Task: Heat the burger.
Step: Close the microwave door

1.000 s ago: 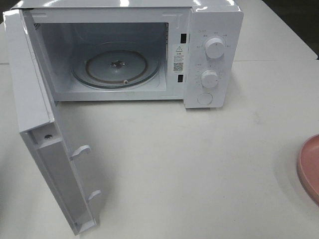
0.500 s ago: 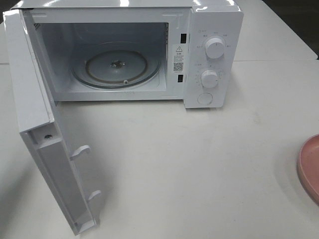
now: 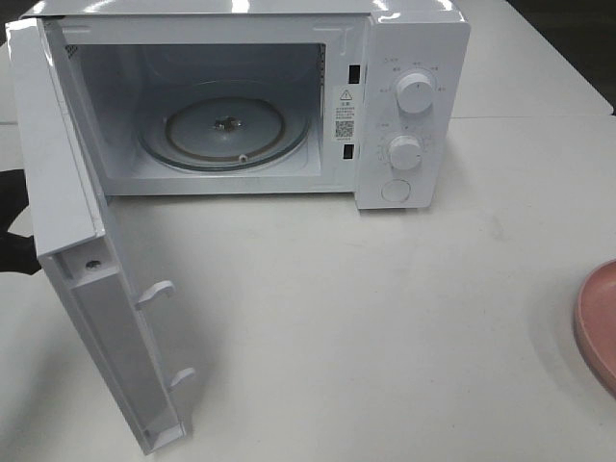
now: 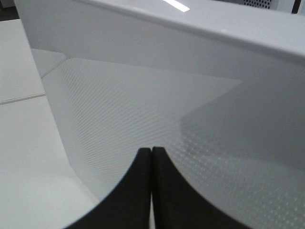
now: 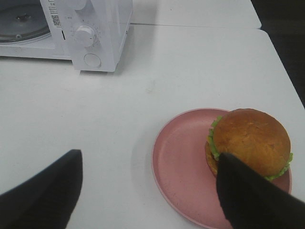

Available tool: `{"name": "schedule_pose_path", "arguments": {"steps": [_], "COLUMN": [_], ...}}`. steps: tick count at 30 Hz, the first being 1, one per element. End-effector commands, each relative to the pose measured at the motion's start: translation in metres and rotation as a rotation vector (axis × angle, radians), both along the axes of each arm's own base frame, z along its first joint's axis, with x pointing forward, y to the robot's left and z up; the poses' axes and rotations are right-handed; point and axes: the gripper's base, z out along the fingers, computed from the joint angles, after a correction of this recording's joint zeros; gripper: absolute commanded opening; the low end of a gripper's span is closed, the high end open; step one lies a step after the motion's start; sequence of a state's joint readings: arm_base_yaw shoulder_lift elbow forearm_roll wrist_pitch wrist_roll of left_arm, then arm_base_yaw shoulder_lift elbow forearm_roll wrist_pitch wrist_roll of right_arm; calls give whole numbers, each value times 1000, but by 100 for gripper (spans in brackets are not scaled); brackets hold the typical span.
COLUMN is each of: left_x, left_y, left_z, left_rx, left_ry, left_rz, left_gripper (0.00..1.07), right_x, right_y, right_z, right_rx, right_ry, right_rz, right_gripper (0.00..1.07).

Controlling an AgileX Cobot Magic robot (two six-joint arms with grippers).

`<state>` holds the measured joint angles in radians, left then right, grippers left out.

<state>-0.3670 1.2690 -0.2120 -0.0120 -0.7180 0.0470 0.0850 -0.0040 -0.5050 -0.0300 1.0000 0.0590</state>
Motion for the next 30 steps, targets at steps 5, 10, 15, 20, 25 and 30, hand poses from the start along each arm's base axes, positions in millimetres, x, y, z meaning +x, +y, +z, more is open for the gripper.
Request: {"name": "schedule_pose_path", "arguments": {"steps": [5, 10, 15, 20, 25, 30], "left_x": [15, 22, 28, 37, 53, 70], "left_y": [-28, -52, -75, -97, -114, -131], "left_z": [2, 2, 1, 0, 2, 5], "left_rx": [-80, -82, -90, -90, -113, -134], "left_ry": [-26, -52, -49, -64, -78, -88], "left_rz": [-12, -12, 2, 0, -6, -9], "left_gripper": [0, 0, 0, 0, 0, 0], "right_x": [-4, -4, -4, -4, -4, -4], "right_y": [-1, -1, -1, -1, -1, -1], "right_z": [-1, -1, -1, -1, -1, -1], "right_rx": [-6, -6, -6, -6, -6, -6], "right_ry": [-27, -27, -27, -27, -27, -27], "right_rz": [-3, -3, -3, -3, -3, -3], "right_gripper": [75, 75, 75, 75, 75, 75]}}
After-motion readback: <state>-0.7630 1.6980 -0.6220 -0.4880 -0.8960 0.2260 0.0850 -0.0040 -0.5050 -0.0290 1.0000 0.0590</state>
